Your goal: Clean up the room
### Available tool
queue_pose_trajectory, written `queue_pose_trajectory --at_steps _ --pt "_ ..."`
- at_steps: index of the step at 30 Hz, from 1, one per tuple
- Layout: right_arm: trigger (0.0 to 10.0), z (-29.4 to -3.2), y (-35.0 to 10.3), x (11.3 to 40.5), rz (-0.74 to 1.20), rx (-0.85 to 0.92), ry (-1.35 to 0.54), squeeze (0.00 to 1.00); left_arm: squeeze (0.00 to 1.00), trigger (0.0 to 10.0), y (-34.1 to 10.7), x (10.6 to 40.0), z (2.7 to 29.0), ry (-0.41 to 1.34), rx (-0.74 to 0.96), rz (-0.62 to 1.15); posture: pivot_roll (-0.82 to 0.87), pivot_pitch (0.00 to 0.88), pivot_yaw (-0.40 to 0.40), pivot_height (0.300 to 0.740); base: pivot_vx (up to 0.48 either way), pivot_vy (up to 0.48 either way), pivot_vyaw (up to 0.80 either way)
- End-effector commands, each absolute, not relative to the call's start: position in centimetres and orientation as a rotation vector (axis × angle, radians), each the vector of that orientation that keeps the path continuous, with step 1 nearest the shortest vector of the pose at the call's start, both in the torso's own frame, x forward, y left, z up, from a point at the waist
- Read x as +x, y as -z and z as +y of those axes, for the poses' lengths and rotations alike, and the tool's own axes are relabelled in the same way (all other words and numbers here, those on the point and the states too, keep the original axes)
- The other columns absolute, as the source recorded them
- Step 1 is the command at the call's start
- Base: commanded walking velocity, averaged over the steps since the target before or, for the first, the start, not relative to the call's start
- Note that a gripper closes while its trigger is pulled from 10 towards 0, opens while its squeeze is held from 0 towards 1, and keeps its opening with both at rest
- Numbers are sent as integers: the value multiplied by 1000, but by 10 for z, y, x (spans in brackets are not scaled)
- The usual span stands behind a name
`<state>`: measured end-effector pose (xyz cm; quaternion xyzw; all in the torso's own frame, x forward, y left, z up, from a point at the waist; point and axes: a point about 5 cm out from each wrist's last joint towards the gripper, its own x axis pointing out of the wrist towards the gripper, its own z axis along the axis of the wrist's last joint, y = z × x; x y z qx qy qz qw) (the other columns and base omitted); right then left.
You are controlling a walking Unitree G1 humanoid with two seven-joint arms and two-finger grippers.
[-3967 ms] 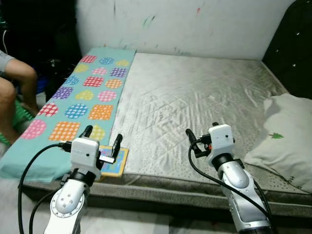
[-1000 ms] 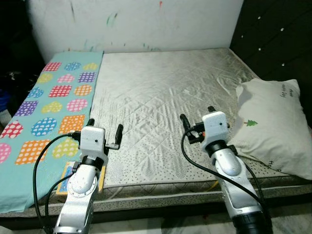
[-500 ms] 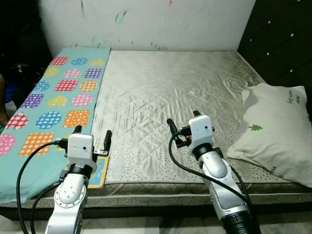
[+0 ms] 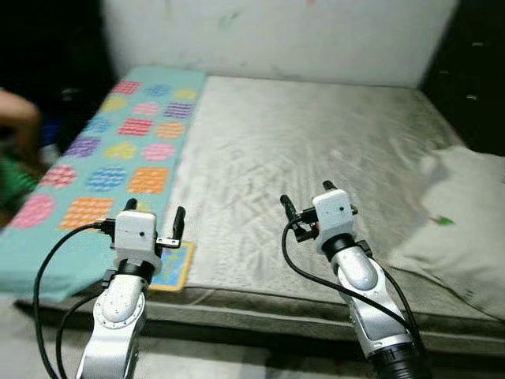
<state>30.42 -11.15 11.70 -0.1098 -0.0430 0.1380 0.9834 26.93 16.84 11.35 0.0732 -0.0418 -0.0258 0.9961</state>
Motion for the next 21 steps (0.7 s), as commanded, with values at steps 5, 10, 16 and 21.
queue_pose_trajectory --at_steps 5,10,16,21 --pt "10000 -120 -122 303 -106 -215 -238 0 0 10000 -110 273 164 94 127 -66 -87 0 9 740 0 0 173" --pt "10000 -123 -121 304 -99 -211 -224 0 0 10000 -110 273 164 102 127 -64 -81 0 11 740 0 0 0" --pt "10000 -120 -120 306 -92 -192 -219 0 0 10000 -111 273 166 88 139 -68 -71 0 17 740 0 0 0" --pt "10000 -120 -120 306 -89 -181 -208 0 0 10000 -111 273 164 120 118 -68 -73 0 19 740 0 0 0"
